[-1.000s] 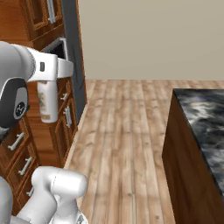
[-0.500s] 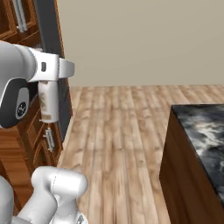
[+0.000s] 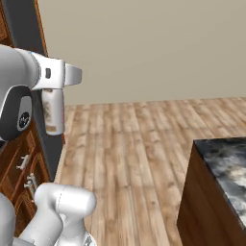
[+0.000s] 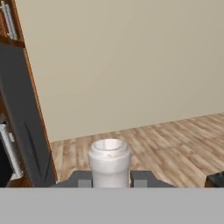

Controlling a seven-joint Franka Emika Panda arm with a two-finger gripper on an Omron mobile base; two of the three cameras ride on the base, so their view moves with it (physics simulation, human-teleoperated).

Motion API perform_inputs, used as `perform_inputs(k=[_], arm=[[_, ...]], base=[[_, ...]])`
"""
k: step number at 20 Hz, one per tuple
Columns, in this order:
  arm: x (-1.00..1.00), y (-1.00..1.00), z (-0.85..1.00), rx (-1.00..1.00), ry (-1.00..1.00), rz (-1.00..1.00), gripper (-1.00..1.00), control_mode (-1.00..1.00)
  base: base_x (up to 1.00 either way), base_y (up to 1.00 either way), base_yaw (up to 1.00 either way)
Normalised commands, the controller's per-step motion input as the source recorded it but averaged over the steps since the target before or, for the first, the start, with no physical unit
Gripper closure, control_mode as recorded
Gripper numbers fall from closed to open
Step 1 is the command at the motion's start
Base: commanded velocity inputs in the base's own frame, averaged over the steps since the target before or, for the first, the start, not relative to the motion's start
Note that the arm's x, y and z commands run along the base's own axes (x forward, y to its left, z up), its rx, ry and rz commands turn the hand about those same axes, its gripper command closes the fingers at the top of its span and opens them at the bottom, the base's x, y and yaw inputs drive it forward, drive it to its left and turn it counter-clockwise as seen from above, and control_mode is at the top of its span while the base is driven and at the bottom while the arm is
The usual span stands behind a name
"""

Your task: Get the candle and the liquor from the cabinet and move them to the dining counter.

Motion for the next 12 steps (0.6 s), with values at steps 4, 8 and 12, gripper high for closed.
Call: perform_inputs(k=[4, 8, 12], arm=[[0.0, 0.0, 0.0, 0.0, 0.0, 0.0, 1.0, 1.0], [0.0, 0.0, 0.0, 0.0, 0.0, 0.0, 1.0, 1.0], [0.0, 0.0, 0.0, 0.0, 0.0, 0.0, 1.0, 1.0]], base=[[1.0, -0.15, -0.17], [1.0, -0.19, -0.24], [1.0, 0.0, -0.4]])
